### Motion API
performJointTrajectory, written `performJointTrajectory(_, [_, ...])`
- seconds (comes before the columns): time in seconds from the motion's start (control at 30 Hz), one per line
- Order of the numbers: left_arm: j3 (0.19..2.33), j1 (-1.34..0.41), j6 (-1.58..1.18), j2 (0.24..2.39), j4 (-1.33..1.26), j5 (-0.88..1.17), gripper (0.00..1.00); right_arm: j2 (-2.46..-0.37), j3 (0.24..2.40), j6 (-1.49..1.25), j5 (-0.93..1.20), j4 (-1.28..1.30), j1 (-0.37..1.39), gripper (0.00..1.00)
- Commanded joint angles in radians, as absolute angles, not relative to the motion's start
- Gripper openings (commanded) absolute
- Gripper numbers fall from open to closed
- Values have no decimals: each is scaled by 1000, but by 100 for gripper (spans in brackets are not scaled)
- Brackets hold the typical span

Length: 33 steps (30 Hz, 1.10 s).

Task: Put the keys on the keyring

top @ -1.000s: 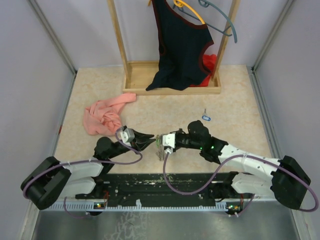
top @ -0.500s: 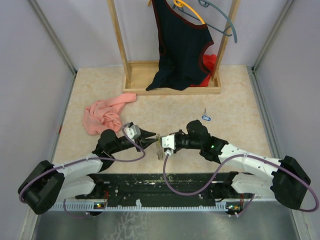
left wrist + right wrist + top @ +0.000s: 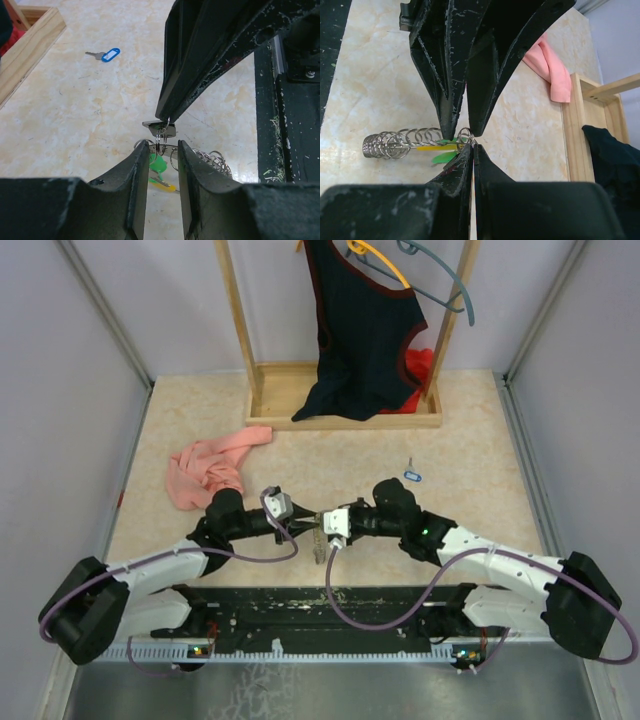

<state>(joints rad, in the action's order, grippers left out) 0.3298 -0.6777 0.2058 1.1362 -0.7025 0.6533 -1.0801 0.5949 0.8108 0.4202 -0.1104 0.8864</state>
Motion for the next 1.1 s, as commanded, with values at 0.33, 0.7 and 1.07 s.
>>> performJointTrajectory(0.33, [412, -673, 277, 1194, -647, 734, 17, -1053, 657, 803, 448, -141, 889, 0])
performJointTrajectory(0.7, [366, -673, 209, 1143, -664, 632, 1, -981, 560, 702, 314, -201, 889, 0])
performJointTrajectory(1.07, [355, -672, 139, 1113, -722, 578, 1, -1004, 498, 682, 298, -232, 892, 0])
